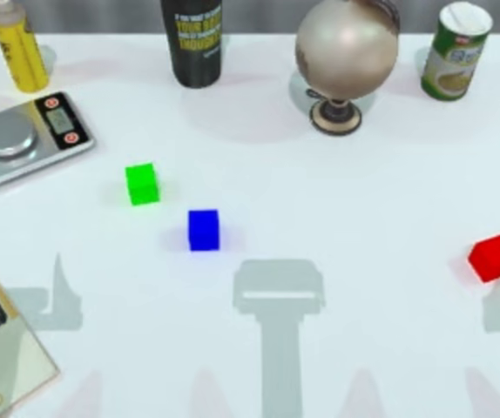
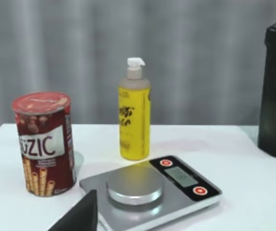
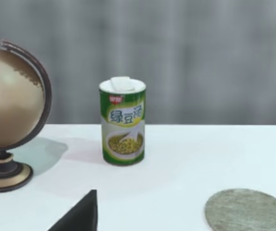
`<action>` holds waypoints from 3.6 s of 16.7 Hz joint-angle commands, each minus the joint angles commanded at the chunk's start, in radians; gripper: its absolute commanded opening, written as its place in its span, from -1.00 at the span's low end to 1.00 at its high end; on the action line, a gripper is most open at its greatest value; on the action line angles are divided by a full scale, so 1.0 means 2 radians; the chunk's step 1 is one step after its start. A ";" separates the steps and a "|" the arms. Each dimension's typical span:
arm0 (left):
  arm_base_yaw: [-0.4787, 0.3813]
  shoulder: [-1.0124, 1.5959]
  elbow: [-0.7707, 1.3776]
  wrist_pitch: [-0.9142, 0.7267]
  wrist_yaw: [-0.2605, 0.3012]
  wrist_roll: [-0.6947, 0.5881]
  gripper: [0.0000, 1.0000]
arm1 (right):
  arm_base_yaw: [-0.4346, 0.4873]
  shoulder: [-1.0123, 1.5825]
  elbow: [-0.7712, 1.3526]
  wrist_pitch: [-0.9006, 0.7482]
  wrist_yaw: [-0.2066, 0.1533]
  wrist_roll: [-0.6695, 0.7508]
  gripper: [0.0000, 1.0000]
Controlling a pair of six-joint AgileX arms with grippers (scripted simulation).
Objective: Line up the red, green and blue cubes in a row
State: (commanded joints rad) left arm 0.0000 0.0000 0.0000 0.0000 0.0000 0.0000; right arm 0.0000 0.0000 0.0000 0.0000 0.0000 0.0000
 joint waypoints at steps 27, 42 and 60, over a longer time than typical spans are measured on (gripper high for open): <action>0.000 0.000 0.000 0.000 0.000 0.000 1.00 | 0.087 0.920 0.665 -0.516 0.001 -0.085 1.00; 0.000 0.000 0.000 0.000 0.000 0.000 1.00 | 0.089 0.999 0.616 -0.398 0.001 -0.085 1.00; 0.000 0.000 0.000 0.000 0.000 0.000 1.00 | 0.089 1.018 0.595 -0.362 0.001 -0.084 -0.66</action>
State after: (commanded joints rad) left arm 0.0000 0.0000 0.0000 0.0000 0.0000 0.0000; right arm 0.1785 2.0367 1.1906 -0.7246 0.0017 -0.1686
